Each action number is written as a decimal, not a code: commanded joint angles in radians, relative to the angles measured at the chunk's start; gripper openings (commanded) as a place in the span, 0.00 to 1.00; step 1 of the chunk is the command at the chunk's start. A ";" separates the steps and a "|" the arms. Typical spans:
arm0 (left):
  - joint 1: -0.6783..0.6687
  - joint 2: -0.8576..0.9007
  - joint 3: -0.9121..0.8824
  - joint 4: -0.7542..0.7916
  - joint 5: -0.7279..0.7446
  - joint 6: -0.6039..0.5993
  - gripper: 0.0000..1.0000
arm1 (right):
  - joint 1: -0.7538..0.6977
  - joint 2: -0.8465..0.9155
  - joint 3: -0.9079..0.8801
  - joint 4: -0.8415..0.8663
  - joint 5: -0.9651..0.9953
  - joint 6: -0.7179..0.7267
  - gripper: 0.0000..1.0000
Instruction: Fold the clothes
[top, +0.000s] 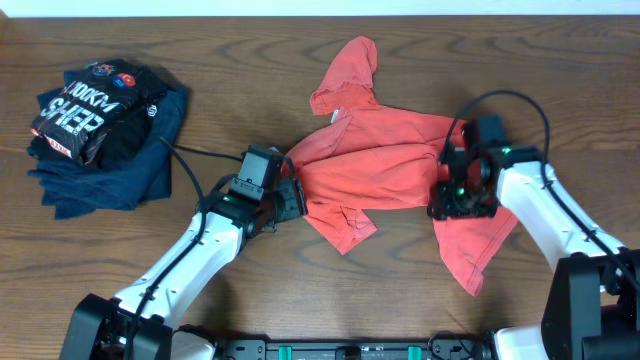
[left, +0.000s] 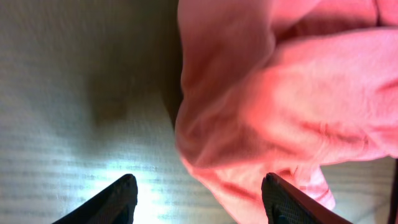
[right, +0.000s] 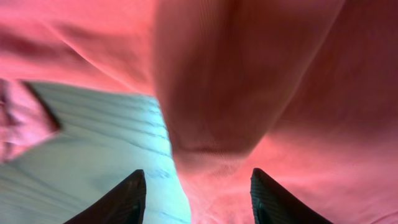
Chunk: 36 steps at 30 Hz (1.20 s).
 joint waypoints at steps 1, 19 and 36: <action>-0.010 0.006 -0.011 -0.014 0.032 -0.034 0.68 | 0.010 -0.014 -0.064 0.035 0.037 0.018 0.55; -0.011 0.006 -0.011 0.006 0.032 -0.034 0.71 | -0.189 -0.015 0.147 0.126 0.642 0.277 0.01; -0.053 0.006 -0.011 0.006 0.174 -0.061 0.70 | -0.241 -0.003 0.353 -0.078 0.456 0.200 0.63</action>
